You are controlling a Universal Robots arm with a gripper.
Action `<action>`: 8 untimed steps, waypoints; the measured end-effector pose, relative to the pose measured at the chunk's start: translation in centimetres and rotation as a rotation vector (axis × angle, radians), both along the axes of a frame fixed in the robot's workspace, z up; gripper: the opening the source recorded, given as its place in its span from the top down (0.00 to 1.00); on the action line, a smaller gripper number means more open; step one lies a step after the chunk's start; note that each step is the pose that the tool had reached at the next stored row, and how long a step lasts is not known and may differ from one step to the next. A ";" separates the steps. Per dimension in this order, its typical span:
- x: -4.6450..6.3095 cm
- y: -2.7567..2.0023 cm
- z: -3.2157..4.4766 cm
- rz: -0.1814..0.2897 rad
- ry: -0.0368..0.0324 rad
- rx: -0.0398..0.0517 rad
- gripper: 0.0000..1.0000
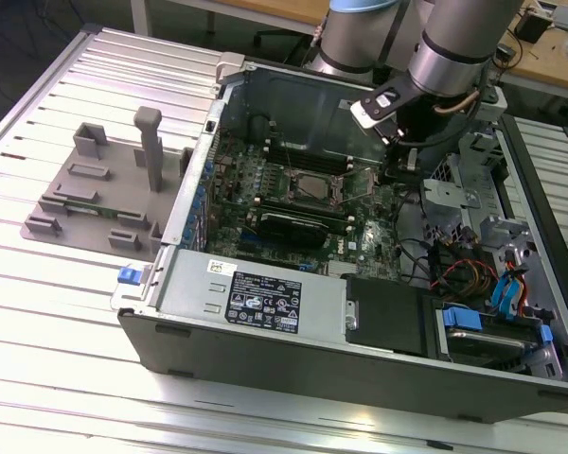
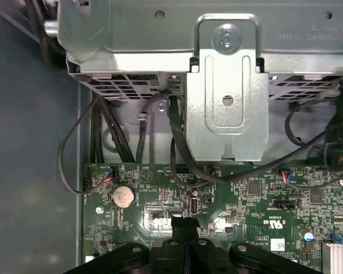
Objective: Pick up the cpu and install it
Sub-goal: 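Close the cpu cover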
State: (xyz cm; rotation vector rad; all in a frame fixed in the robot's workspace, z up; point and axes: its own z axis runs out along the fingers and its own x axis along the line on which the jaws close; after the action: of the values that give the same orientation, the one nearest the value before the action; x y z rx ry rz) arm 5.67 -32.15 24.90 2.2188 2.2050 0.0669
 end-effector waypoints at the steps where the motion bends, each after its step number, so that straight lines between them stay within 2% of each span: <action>1: 0.0 0.00 -0.29 0.000 0.0000 0.0002 0.89; 8: 0.0 0.00 -1.30 0.000 0.0000 0.0000 0.89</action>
State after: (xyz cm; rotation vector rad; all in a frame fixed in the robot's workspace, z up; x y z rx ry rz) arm 5.70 -32.15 23.60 2.2188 2.2050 0.0669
